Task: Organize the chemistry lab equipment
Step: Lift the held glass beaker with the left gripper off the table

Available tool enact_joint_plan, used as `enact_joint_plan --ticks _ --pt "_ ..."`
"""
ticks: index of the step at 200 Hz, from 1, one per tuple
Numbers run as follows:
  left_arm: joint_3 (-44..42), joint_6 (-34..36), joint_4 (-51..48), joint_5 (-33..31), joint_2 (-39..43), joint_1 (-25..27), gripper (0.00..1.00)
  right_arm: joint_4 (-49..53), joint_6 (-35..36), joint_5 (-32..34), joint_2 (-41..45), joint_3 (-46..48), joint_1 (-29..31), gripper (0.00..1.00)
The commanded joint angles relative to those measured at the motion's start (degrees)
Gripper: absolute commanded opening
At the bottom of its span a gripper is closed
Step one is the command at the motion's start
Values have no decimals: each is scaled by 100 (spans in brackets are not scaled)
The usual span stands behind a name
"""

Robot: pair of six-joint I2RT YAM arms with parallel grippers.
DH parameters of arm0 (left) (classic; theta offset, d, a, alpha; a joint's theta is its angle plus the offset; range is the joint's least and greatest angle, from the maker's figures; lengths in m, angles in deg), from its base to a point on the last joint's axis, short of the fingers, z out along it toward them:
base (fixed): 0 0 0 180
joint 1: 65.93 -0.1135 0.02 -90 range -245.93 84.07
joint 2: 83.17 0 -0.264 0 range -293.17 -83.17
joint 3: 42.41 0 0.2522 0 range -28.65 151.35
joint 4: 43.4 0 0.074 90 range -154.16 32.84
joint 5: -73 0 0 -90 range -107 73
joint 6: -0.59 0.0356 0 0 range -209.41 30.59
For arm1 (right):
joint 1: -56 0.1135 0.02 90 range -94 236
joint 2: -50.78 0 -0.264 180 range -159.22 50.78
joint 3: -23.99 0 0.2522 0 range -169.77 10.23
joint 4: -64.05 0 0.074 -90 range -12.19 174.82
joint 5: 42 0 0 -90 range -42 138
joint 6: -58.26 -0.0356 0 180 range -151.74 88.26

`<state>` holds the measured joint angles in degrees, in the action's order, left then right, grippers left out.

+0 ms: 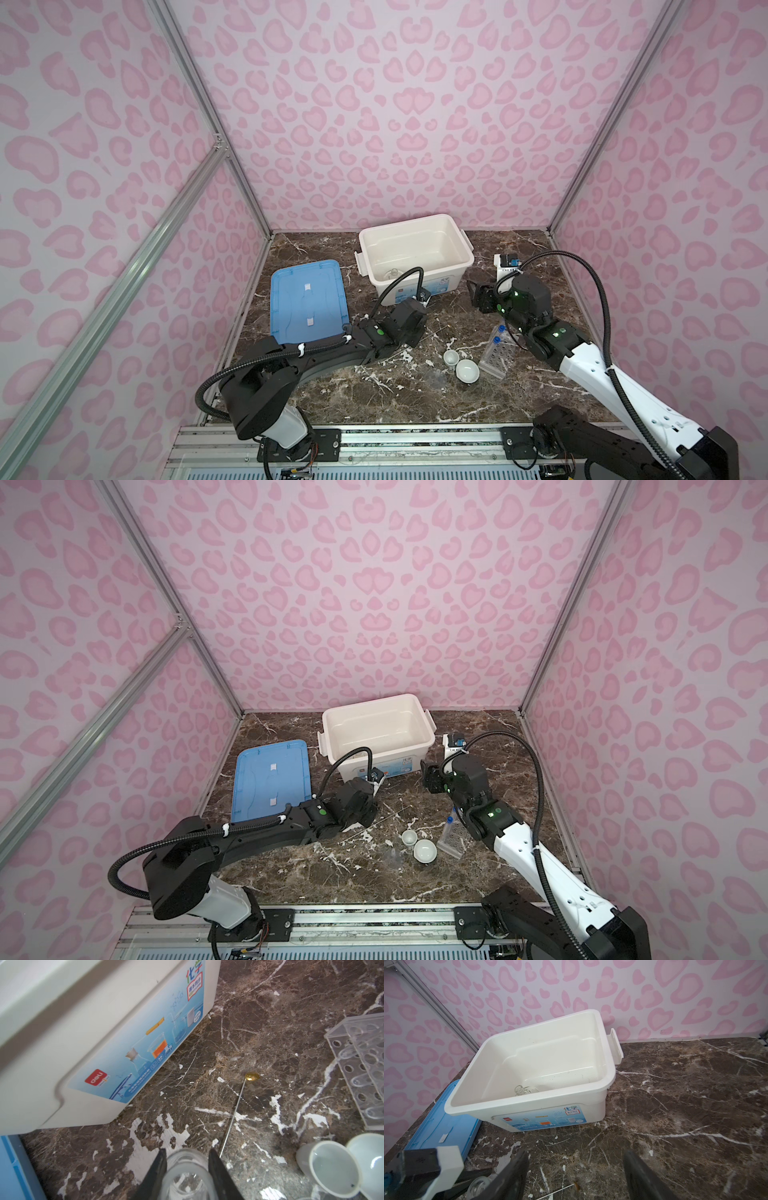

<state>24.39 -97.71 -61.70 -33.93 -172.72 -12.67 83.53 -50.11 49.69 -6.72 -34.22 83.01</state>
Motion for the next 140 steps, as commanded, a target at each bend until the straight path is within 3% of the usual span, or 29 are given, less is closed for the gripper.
enact_joint_plan --ticks 1,140 --pt "20 -81 327 77 -113 -15 28 -34 -10 90 41 57 11 74" --pt "-514 -409 1139 331 -286 -166 31 0 -26 119 90 85 15 74"
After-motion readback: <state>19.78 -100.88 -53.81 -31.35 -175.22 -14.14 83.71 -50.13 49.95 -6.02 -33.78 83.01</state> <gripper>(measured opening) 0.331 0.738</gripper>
